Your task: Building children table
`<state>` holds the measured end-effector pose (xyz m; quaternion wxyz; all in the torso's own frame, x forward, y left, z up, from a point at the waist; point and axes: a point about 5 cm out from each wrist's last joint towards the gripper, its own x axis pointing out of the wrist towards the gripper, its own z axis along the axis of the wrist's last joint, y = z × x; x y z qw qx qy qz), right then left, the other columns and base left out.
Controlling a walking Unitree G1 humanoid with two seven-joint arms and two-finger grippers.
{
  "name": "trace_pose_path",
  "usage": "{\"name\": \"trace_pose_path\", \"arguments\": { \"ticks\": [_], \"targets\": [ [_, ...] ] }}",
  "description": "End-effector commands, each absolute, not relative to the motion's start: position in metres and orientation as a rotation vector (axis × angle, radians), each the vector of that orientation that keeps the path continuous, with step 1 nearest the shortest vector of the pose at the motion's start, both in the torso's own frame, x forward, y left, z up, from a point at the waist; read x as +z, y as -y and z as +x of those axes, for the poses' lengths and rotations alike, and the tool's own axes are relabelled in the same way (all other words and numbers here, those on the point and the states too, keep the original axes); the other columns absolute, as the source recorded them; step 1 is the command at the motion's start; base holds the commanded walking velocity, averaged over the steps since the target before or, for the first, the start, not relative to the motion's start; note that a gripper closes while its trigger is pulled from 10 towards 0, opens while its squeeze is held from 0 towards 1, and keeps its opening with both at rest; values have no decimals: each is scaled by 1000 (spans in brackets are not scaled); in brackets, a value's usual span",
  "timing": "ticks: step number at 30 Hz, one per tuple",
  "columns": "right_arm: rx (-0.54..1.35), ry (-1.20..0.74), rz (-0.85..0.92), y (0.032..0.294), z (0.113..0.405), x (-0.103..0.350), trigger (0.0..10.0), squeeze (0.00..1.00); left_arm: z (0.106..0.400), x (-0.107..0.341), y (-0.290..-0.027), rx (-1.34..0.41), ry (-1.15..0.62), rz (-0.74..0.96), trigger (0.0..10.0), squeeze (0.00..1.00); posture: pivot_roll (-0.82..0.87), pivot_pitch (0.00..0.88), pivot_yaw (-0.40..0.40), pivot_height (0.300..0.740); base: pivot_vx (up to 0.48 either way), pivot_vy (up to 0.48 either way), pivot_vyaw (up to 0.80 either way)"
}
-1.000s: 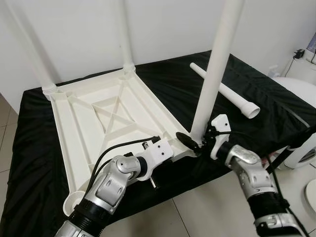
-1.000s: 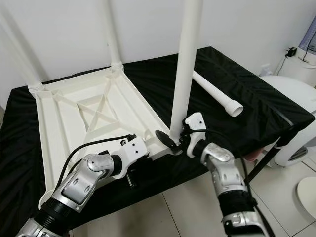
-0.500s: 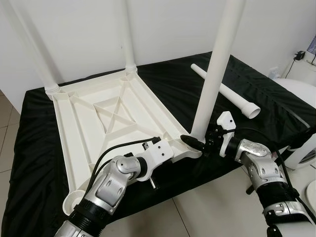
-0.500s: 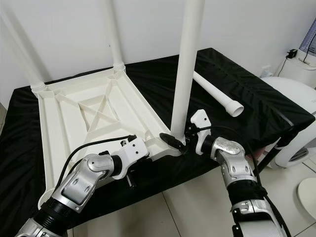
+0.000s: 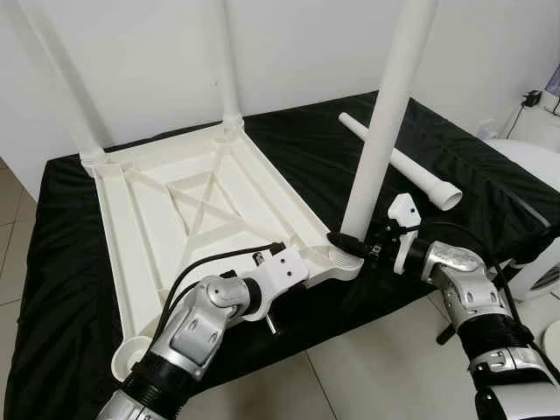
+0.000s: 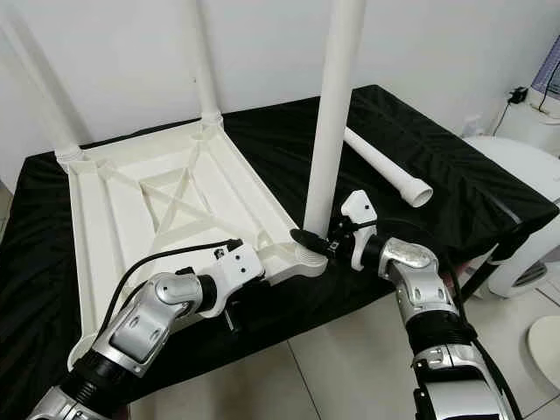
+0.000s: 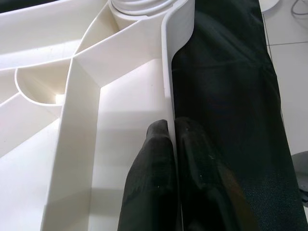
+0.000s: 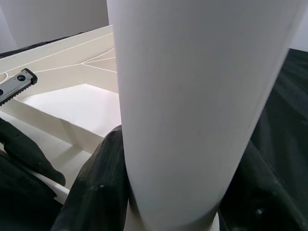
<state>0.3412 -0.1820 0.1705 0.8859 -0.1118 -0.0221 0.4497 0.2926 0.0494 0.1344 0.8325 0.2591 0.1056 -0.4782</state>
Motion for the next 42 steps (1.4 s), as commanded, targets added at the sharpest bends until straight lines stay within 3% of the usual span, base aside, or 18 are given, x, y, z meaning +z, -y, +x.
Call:
{"name": "trace_pose_path", "arguments": {
  "ticks": [1,2,3,18,42],
  "targets": [
    [904,40,-220,185,340,165,4588,0,298,127,-56,-917,-255,589,10000,0,-129,55,85,740,0,0,0],
    [904,40,-220,185,340,165,4588,0,298,127,-56,-917,-255,589,10000,0,-129,55,85,740,0,0,0],
    [869,47,-190,185,338,162,10000,0,299,128,-56,-906,-253,587,10000,0,-129,60,83,740,0,0,0],
    [666,138,-120,177,332,167,10000,0,305,133,-55,-864,-238,561,10000,0,-135,72,64,740,0,0,0],
    [247,198,22,124,306,174,10000,0,309,136,-51,-868,-213,555,10000,0,-153,66,61,740,0,0,0]
  ]
}}
